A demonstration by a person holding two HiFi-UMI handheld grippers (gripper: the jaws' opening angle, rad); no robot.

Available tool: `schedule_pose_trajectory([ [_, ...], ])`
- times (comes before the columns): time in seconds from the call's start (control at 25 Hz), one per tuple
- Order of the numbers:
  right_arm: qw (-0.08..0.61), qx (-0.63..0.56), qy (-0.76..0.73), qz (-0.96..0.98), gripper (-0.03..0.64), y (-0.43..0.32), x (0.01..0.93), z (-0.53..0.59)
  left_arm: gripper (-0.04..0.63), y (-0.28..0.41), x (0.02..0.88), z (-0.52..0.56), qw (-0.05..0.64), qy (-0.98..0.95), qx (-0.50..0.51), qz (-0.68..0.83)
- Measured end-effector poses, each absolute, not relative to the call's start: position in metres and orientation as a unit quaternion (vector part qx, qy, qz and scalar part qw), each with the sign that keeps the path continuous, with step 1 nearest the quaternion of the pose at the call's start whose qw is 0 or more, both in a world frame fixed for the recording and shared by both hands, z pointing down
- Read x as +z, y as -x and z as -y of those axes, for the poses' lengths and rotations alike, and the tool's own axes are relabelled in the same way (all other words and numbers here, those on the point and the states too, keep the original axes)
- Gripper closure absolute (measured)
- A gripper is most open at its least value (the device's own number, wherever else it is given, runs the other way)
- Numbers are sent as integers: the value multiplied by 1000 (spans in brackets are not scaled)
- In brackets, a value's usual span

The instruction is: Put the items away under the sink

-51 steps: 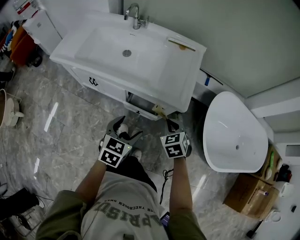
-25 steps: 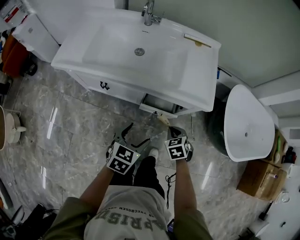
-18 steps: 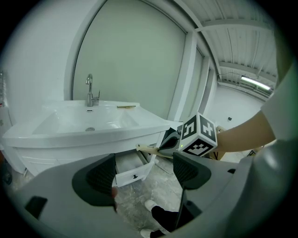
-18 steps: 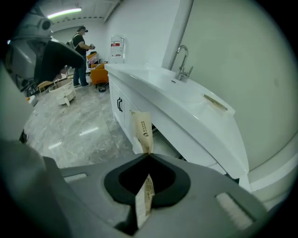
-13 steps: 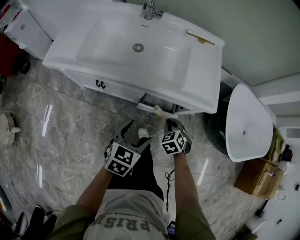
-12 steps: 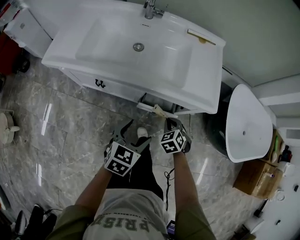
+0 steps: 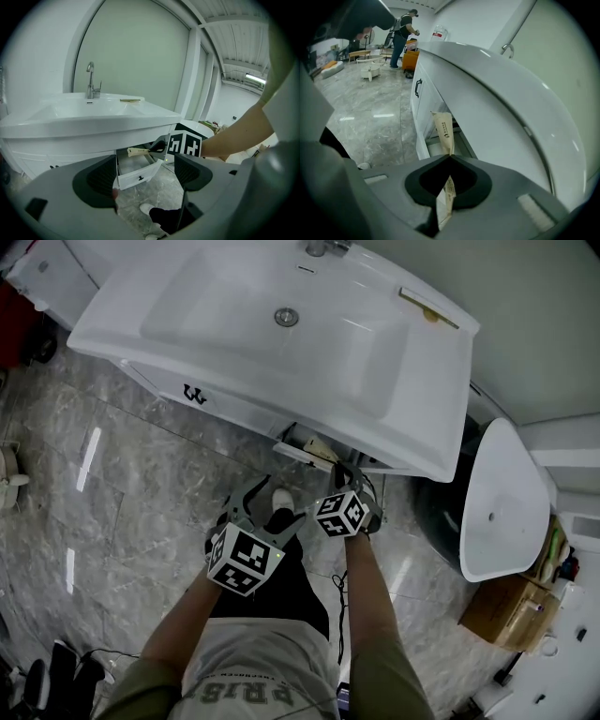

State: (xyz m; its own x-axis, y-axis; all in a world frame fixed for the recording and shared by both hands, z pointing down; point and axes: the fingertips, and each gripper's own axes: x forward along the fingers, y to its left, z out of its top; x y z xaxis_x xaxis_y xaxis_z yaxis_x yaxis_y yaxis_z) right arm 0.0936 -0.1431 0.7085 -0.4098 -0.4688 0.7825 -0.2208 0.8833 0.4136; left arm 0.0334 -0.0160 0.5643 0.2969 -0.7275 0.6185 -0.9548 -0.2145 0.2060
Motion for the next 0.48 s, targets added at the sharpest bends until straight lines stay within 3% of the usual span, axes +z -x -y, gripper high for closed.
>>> schedule_pose_trajectory([
  [0.48, 505, -150, -165, 834, 615, -73, 796, 182, 224, -20, 664, 38, 300, -729, 209, 579],
])
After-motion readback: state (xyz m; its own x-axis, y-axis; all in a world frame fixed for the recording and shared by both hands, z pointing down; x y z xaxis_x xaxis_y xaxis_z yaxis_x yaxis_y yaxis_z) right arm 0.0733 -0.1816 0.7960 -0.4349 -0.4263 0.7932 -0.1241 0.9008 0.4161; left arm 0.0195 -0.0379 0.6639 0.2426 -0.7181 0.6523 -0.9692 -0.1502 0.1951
